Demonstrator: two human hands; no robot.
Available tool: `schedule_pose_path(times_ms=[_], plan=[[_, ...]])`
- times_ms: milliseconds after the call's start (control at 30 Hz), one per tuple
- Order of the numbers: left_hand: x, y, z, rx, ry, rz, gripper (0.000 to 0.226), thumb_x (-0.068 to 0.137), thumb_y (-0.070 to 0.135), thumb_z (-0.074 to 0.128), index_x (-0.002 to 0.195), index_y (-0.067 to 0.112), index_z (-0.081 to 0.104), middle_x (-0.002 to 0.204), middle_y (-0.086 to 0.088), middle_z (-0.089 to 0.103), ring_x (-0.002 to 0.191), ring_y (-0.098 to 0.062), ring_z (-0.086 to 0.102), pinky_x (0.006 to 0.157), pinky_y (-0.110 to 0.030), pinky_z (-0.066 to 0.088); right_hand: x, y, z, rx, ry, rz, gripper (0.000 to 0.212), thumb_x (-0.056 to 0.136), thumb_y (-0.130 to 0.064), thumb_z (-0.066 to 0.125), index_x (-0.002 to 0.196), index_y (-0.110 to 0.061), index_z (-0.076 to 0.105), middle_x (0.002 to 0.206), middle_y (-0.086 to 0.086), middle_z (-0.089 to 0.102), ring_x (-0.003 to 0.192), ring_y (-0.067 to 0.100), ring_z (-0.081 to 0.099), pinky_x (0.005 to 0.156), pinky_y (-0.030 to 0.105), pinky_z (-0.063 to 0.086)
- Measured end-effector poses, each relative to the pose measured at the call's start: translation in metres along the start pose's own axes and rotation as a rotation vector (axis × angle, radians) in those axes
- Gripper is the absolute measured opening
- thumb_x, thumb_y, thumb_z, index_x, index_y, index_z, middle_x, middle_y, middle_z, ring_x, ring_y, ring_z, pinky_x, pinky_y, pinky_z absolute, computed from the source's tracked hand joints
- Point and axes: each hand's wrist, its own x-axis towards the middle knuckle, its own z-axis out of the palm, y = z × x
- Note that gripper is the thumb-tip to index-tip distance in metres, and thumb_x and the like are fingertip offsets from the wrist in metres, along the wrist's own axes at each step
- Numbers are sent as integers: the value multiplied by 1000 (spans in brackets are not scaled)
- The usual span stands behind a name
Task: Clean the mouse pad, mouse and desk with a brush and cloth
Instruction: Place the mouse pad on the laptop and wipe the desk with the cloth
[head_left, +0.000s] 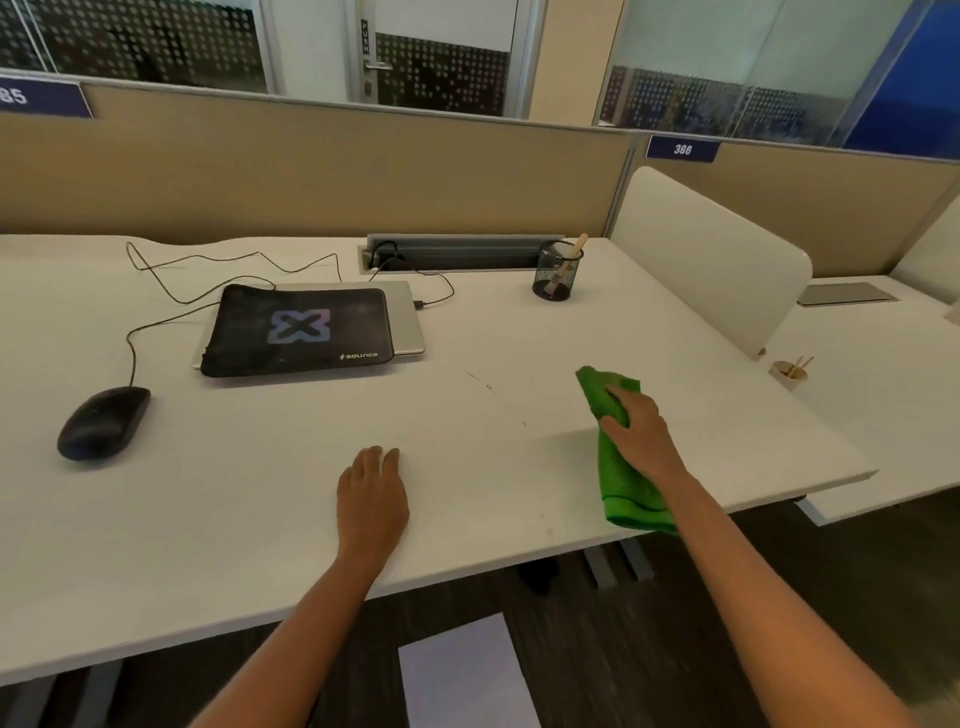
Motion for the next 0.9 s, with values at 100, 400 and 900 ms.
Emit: schedule_pose_path(times_ms=[100, 400, 900], plan=[[4, -2, 1, -14, 6, -2, 43, 99, 15, 33, 142, 10, 35, 150, -11, 33, 139, -25, 31, 114, -35, 25, 19, 2, 2, 12, -10, 74, 64, 91, -26, 54, 146, -19, 21, 151, 16, 10, 134, 35, 30, 110, 41, 30], [32, -10, 3, 20, -22, -105, 51, 101, 29, 26, 148, 12, 21, 158, -10, 14, 147, -25, 12, 119, -36, 11, 62, -4, 33, -103, -27, 118, 64, 90, -29, 54, 143, -8, 25, 135, 24, 34, 122, 38, 42, 101, 41, 38], [62, -16, 13, 55, -22, -184, 54, 101, 33, 18, 151, 17, 7, 160, -7, 2, 148, -20, 4, 120, -36, 3, 140, -39, 81, -266, -244, -46, 53, 97, -24, 39, 147, -18, 22, 148, 17, 32, 131, 35, 37, 109, 43, 33]])
